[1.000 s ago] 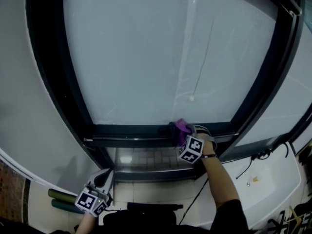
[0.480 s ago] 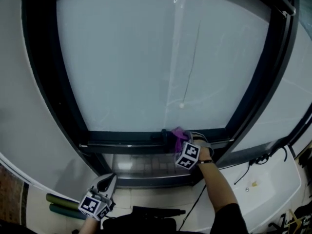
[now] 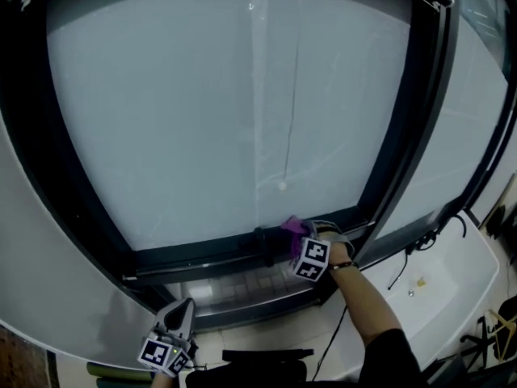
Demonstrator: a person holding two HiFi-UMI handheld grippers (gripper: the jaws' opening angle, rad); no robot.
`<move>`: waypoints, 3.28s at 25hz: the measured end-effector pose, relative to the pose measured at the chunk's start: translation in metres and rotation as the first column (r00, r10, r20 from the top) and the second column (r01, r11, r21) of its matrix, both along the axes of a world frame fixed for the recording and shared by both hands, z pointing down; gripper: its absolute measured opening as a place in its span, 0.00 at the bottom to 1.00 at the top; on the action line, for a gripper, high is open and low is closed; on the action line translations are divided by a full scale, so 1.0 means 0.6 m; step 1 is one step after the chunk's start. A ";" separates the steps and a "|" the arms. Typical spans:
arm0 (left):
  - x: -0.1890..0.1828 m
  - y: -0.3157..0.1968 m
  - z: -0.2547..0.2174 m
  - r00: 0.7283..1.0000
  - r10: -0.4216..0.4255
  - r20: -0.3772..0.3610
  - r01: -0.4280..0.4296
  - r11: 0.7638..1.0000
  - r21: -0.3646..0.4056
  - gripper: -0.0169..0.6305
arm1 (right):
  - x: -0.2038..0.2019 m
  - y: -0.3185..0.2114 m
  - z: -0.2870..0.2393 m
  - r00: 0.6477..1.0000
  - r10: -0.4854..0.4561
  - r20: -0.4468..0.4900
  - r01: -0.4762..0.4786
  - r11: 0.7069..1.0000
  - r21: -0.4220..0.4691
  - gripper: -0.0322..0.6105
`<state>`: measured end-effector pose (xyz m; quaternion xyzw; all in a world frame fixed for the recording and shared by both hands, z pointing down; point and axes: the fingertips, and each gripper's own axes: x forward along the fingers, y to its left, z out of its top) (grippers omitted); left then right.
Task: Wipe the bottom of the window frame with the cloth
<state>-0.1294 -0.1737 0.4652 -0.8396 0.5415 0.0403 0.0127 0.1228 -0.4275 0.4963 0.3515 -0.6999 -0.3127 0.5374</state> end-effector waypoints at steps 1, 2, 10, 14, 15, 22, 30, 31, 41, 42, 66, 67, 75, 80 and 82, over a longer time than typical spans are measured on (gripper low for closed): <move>-0.001 -0.004 0.002 1.000 0.005 0.005 -0.005 1.000 0.002 0.03 | 0.004 -0.002 0.000 1.000 0.005 -0.002 -0.005 1.000 0.000 0.16; -0.001 -0.009 0.003 1.000 0.010 0.007 -0.010 1.000 0.002 0.03 | 0.008 -0.005 0.000 1.000 0.011 -0.005 -0.011 1.000 0.001 0.16; 0.009 -0.036 0.001 0.999 0.039 -0.034 -0.040 0.999 -0.029 0.03 | 0.062 -0.028 -0.004 0.997 0.077 -0.013 -0.077 0.997 0.010 0.16; 0.020 -0.048 0.002 0.998 0.061 -0.024 -0.062 0.998 -0.027 0.03 | 0.090 -0.038 -0.002 0.994 0.112 -0.002 -0.112 0.994 0.009 0.16; 0.022 -0.051 0.001 0.998 0.065 -0.021 -0.066 0.997 -0.027 0.03 | 0.098 -0.040 -0.001 0.993 0.120 -0.004 -0.120 0.993 0.009 0.16; 0.028 -0.071 -0.010 0.997 0.075 -0.017 -0.075 0.997 -0.008 0.03 | 0.146 -0.058 0.001 0.984 0.180 -0.009 -0.180 0.984 0.007 0.16; 0.047 -0.063 0.006 0.996 0.080 -0.025 -0.081 0.996 -0.043 0.03 | 0.225 -0.078 0.007 0.966 0.258 -0.025 -0.258 0.966 -0.004 0.16; 0.046 -0.060 0.008 0.997 0.077 -0.030 -0.078 0.996 -0.050 0.03 | 0.230 -0.079 0.007 0.965 0.262 -0.025 -0.263 0.965 -0.005 0.16; 0.035 -0.061 0.006 0.997 0.074 0.010 -0.074 0.996 -0.054 0.03 | 0.275 -0.100 0.009 0.945 0.326 -0.033 -0.327 0.945 -0.019 0.16; 0.035 -0.061 0.007 0.997 0.078 0.013 -0.077 0.995 -0.057 0.03 | 0.279 -0.100 0.010 0.943 0.330 -0.042 -0.331 0.943 -0.020 0.16; -0.004 -0.061 0.036 1.000 0.027 0.008 -0.027 0.997 -0.071 0.03 | 0.364 -0.134 0.013 0.851 0.523 -0.037 -0.524 0.851 -0.021 0.15; -0.005 -0.061 0.037 1.000 0.025 0.007 -0.025 0.997 -0.070 0.03 | 0.368 -0.136 0.016 0.849 0.527 -0.044 -0.528 0.849 -0.018 0.15; -0.031 -0.050 0.037 0.999 -0.030 -0.028 0.028 0.997 -0.067 0.03 | 0.380 -0.134 0.011 0.829 0.557 -0.055 -0.557 0.830 0.015 0.16; -0.035 -0.047 0.030 0.999 -0.025 -0.044 0.023 0.998 -0.055 0.03 | 0.353 -0.120 -0.027 0.849 0.516 0.115 -0.525 0.849 0.058 0.15; -0.055 -0.044 0.027 0.999 -0.037 -0.039 0.035 0.998 -0.052 0.03 | 0.317 -0.097 -0.045 0.847 0.477 0.236 -0.502 0.862 0.061 0.15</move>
